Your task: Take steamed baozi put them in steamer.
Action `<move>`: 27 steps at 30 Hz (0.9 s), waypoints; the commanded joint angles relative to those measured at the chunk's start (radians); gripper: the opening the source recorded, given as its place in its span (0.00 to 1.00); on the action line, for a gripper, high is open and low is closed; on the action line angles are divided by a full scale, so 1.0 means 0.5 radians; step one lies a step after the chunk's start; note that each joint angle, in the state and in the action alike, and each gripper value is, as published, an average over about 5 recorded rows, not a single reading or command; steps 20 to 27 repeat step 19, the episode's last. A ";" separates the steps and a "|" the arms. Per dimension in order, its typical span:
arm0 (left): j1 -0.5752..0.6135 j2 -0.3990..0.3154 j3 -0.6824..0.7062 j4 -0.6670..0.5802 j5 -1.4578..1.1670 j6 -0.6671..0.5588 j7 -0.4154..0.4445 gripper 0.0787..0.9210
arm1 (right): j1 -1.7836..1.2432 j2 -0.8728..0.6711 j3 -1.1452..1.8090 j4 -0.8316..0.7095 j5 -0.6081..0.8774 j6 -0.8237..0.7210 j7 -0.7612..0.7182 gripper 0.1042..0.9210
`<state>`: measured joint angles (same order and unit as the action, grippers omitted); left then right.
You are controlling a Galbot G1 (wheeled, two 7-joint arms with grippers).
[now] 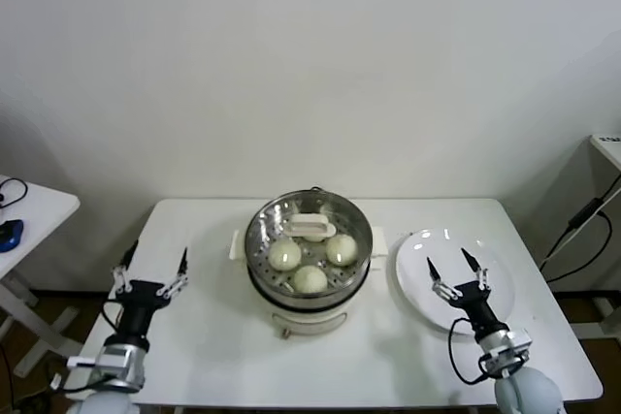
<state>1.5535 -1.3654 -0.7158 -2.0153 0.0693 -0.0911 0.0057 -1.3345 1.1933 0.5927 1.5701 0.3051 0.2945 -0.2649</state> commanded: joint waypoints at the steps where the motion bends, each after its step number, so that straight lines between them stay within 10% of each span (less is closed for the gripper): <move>1: 0.102 -0.179 -0.153 0.252 -0.105 -0.356 0.012 0.88 | -0.170 -0.015 -0.037 0.115 0.104 0.030 0.051 0.88; 27: 0.110 -0.171 -0.081 0.238 -0.194 -0.306 -0.017 0.88 | -0.191 -0.013 -0.074 0.139 0.116 0.049 0.055 0.88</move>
